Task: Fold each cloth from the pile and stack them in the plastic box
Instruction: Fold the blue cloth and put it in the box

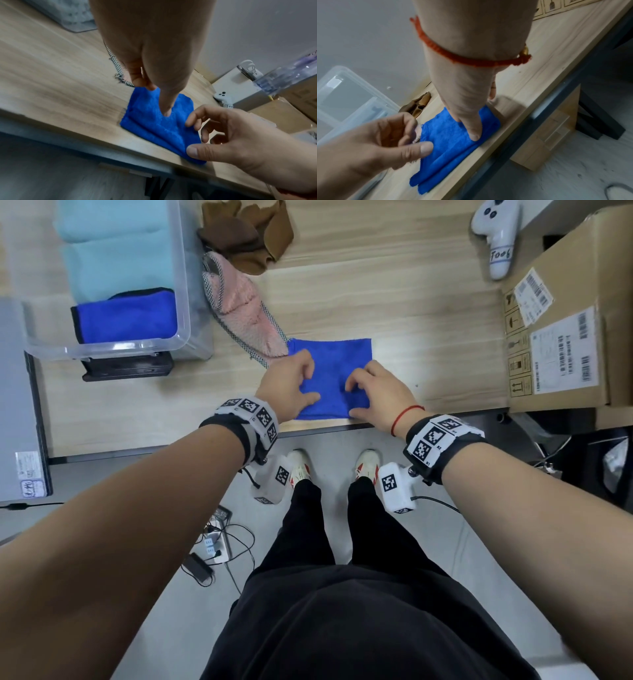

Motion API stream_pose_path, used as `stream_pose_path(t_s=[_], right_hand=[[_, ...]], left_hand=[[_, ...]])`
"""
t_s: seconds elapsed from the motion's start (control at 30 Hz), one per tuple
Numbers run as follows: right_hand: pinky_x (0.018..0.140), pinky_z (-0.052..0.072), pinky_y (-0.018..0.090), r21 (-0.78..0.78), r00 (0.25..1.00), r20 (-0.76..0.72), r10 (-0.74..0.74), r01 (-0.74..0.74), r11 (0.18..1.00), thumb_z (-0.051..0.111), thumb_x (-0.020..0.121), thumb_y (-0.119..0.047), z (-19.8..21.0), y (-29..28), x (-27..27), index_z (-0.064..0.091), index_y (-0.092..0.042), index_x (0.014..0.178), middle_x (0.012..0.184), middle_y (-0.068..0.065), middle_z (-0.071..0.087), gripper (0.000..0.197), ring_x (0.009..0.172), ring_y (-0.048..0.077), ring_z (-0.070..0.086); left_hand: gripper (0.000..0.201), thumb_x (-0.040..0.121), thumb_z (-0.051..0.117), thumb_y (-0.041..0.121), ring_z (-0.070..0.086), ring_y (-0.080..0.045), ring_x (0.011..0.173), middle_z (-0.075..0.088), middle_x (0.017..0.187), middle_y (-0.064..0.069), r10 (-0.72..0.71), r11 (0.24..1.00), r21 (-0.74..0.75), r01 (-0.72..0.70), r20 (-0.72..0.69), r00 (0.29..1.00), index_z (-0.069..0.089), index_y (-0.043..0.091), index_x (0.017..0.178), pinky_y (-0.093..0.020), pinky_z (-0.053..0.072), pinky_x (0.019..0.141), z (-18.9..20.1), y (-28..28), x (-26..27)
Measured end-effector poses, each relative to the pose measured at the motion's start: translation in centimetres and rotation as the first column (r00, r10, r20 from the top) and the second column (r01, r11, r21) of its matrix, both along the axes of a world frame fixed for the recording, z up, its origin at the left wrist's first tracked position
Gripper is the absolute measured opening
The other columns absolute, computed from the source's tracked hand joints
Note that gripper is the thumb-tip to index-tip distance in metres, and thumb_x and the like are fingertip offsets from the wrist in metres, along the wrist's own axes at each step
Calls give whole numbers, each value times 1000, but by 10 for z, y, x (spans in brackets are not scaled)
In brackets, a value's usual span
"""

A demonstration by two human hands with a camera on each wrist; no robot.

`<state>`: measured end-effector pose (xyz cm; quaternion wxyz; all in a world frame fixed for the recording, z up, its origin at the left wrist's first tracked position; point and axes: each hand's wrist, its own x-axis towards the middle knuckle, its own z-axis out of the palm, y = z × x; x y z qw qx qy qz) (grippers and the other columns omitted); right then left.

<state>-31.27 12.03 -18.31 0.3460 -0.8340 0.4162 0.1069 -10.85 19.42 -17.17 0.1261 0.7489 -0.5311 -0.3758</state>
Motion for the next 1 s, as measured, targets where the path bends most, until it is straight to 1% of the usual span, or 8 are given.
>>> stream_pose_path(t_s=[0.13,0.27,0.37,0.47,0.63,0.77,0.9,1.0], right_hand=[[80,51,38,16,999,-42,24,-23,1000,78,72,-20,-7,2,-14,57,-26,104,110,-4,47,38,99,21,54],[75,45,32,-94,988,-84,130,-138,986,80,72,-27,-2,6,-25,57,-24,112,115,-1,48,46,99,22,49],[73,42,33,-157,971,-139,192,-213,964,81,70,-26,-1,13,-29,58,-20,107,113,2,49,45,98,24,49],[68,38,32,-235,980,-114,165,-188,954,73,71,-13,-5,21,-37,63,-15,96,107,5,50,26,94,28,49],[74,46,37,-241,985,5,171,-164,957,63,70,-28,-4,23,-48,61,-16,84,101,1,57,19,91,27,51],[74,39,35,-211,994,1,105,-103,972,53,77,-31,5,16,-45,53,-18,92,88,0,61,20,88,26,51],[69,36,32,-132,1000,5,-14,14,991,44,78,-39,9,7,-40,46,-23,95,74,2,55,23,77,29,51],[67,39,33,-103,999,-1,-52,51,993,40,77,-44,6,1,-37,44,-26,94,75,3,59,25,74,32,53]], left_hand=[[24,71,78,16,49,-16,72,51,78,5,-219,965,159,210,42,975,57,20,82,-31,43,68,-11,14,0],[25,71,80,16,49,-16,76,49,85,4,-244,957,184,225,91,965,63,17,89,-26,38,68,-15,20,0],[26,70,77,16,51,-23,88,50,91,1,-361,931,122,345,141,922,65,16,94,-30,41,76,-7,22,-6],[43,64,82,30,48,-23,94,52,104,-1,-476,876,33,482,222,851,62,20,101,-37,43,82,0,24,-19],[79,58,83,53,46,-21,108,45,124,1,-576,816,140,560,264,773,50,23,123,-35,43,86,2,25,-33],[82,60,84,50,47,-21,104,44,120,0,-590,807,208,553,322,740,45,20,125,-34,46,75,8,23,-39],[61,71,75,30,48,-23,84,49,106,-7,-580,813,243,529,420,698,40,13,118,-36,42,58,12,20,-49],[61,74,69,47,46,-21,69,48,88,-3,-526,847,220,483,472,707,38,12,114,-34,36,56,14,20,-59]])
